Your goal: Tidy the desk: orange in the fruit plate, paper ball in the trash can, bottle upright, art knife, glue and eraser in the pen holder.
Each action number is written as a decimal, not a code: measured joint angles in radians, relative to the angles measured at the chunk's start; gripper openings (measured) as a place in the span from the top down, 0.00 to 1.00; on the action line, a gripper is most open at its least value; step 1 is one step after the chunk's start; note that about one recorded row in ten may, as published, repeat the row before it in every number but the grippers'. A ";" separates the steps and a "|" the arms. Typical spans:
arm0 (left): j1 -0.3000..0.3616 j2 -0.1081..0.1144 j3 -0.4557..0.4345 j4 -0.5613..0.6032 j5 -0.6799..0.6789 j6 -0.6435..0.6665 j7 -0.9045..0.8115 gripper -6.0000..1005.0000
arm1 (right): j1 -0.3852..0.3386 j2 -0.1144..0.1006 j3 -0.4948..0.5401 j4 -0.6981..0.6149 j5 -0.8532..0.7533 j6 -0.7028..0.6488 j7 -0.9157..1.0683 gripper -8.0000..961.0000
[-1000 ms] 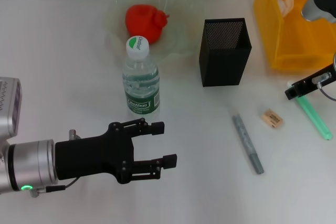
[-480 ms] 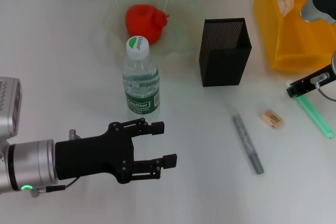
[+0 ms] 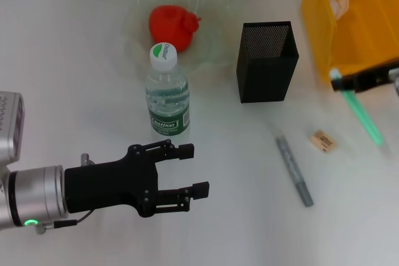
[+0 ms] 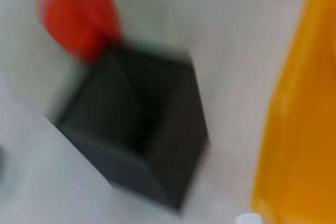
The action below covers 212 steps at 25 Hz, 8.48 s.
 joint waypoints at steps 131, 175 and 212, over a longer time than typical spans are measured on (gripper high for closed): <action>-0.016 -0.002 -0.021 -0.023 -0.011 0.008 0.013 0.20 | 0.150 -0.022 0.256 0.091 0.370 -0.057 -0.161 0.73; -0.015 0.001 -0.021 -0.024 -0.015 0.036 0.013 0.21 | 0.194 0.003 -0.308 -0.042 -0.096 -0.314 0.222 0.50; 0.020 0.037 -0.015 -0.025 0.000 0.063 0.089 0.21 | 0.225 0.012 -0.560 0.101 -0.115 -0.083 0.477 0.47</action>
